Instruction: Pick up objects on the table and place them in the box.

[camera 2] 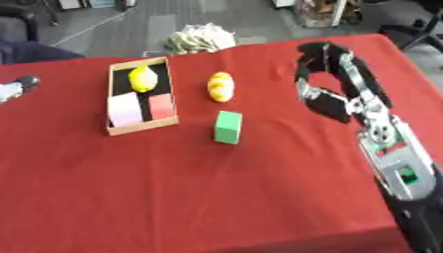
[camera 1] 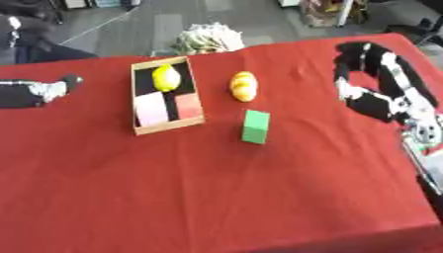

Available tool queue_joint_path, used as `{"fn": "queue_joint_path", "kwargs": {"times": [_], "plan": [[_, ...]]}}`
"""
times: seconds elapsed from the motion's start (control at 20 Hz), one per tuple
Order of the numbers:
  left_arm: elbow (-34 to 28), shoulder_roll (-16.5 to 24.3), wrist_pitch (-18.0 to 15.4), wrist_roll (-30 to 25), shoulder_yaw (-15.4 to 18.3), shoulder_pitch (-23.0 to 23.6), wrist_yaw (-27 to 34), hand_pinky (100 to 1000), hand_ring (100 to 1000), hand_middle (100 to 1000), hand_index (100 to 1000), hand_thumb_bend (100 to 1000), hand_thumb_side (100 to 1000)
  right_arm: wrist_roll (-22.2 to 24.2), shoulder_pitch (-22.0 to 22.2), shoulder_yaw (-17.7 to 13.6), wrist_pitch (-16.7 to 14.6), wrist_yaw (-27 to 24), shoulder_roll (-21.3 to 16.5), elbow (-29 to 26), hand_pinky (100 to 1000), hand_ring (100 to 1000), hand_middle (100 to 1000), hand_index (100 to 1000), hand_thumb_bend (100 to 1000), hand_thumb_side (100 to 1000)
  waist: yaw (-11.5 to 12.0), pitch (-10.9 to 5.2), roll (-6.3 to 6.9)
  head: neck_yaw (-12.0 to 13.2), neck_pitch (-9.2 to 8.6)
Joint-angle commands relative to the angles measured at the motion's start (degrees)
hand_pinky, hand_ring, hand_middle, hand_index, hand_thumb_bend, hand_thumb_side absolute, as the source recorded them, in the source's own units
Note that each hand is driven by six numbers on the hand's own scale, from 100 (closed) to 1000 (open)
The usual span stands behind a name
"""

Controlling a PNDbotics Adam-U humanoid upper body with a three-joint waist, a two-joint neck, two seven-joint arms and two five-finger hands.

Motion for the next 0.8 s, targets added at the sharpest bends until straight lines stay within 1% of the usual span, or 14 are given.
{"fn": "queue_joint_path", "kwargs": {"times": [0.05,0.2,0.3,0.5,0.55,0.6,0.65,0.7,0.8], "plan": [[-4.8,-2.9,0.8,0.6,1.4,2.8,2.5,745,616,608,769,577,229,3.9,-5.5,1.1,-0.1,2.8,-3.7,6.8,743,678,680,827,100,100,0.9,-1.78,-0.79,-1.1,0.48],[-5.6,-6.5,1.2,1.1,1.5,6.4,3.3,740,613,603,766,576,237,9.2,-10.8,1.9,-1.5,6.5,-2.7,15.1,758,729,730,863,100,108,2.5,-2.03,-0.96,-2.1,0.62],[-6.0,-7.7,1.3,1.2,1.6,7.7,3.4,740,613,603,766,576,237,12.2,-12.9,1.8,-3.2,9.0,-1.8,19.3,758,729,730,863,100,108,2.9,-2.12,-0.99,-2.5,0.69],[-6.2,-8.1,1.4,1.3,1.6,8.2,3.4,740,613,603,766,576,237,13.4,-13.8,1.1,-5.4,10.7,-1.2,22.0,758,729,730,863,100,108,3.0,-2.15,-0.99,-2.5,0.71],[-5.8,-8.5,1.6,1.2,1.7,8.6,3.6,738,610,600,766,590,233,13.7,-13.7,1.4,-5.7,11.0,-0.8,22.6,805,837,827,929,378,219,3.4,-1.89,-1.21,-3.2,0.42],[-5.0,-9.5,2.0,1.0,1.7,9.5,4.0,738,610,600,766,580,261,14.3,-13.7,2.3,-5.9,11.7,-0.3,23.7,805,837,827,929,348,230,4.1,-1.83,-1.32,-3.8,0.34],[-4.4,-10.8,2.1,0.9,1.6,10.8,4.0,737,609,599,766,580,265,15.1,-14.0,3.6,-5.9,12.5,0.5,25.0,809,844,833,931,365,249,4.4,-1.89,-1.29,-4.2,0.34],[-4.0,-12.0,2.0,0.8,1.6,12.1,3.7,737,609,599,766,580,265,15.9,-14.5,5.0,-5.7,13.3,1.5,26.4,809,844,833,931,365,249,4.5,-1.99,-1.20,-4.3,0.37],[-3.7,-13.6,1.7,0.6,1.6,14.0,3.1,737,609,598,765,580,268,17.7,-15.8,7.9,-5.2,15.1,3.6,29.4,811,846,833,929,386,274,4.6,-2.21,-0.99,-4.4,0.45]]}}
